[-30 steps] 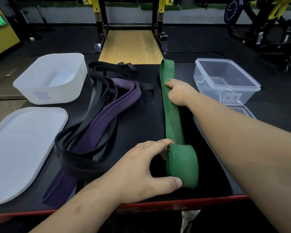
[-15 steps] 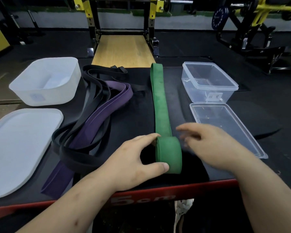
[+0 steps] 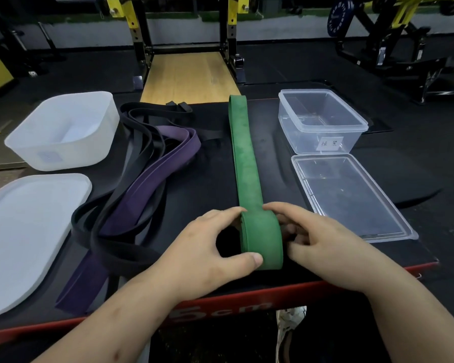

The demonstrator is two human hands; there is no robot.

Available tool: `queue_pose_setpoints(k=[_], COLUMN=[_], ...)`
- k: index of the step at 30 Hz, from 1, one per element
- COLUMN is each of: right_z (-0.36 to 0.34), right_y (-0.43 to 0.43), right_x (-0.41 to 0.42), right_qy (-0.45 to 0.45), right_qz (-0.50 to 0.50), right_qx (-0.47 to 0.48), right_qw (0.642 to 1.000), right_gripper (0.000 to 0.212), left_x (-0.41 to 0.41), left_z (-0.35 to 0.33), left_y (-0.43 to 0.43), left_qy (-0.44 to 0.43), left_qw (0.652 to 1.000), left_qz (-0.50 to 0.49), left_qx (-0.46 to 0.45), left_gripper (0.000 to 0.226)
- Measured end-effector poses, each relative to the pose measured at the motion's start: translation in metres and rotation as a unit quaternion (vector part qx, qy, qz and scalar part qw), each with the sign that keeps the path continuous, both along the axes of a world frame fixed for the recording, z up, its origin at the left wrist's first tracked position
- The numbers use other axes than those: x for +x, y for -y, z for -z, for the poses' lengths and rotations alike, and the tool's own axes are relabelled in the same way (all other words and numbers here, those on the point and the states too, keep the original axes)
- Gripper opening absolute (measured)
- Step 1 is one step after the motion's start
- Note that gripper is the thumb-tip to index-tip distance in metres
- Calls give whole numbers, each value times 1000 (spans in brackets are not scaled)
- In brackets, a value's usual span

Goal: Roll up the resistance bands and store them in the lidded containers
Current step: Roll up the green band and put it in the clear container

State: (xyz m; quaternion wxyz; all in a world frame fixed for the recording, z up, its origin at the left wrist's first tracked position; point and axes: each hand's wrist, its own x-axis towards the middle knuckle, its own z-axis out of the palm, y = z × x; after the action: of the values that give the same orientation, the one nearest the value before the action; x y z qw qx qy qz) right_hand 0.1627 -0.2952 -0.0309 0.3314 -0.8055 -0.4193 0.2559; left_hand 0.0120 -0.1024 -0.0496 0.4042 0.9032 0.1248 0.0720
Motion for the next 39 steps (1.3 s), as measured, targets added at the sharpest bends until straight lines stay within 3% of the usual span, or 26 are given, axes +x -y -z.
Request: queue_pose_setpoints(k=[5,8,12,14,20,26,31,39], right_z=[-12,-9,-8,-7,1,4,6,10], right_y=[11,7,1,-5,8,3,8,8], right_x=[-6,-5,2,5,8,7,5,7], right_qy=[-5,26,28,13,-24,-17,-14,-45], right_qz=[-60,-51,-50,-46,-67,-44,-59,-48], right_qx=[-14,-8,28,43,52,67,67,89], right_qw=[998,998,998,998,996,997,996,994], right_gripper=[103,95,85,81,98,82,96,88], left_x=[4,5,2,3,6,0,3,3], left_z=[-2,-4,-7,-8,-2,-1,-1,1], left_y=[-3,-6,-10,-10,-7,-5,-4,-4], left_qy=[-14,-19,-29,-19,3,12,30,-10], left_qw=[1000,999,998,999,999,1000,999,999], left_qz=[10,28,45,30,35,19,8,36], left_qx=[2,12,22,33,19,20,14,30], left_gripper=[82,78,101,102,91,102,83,106])
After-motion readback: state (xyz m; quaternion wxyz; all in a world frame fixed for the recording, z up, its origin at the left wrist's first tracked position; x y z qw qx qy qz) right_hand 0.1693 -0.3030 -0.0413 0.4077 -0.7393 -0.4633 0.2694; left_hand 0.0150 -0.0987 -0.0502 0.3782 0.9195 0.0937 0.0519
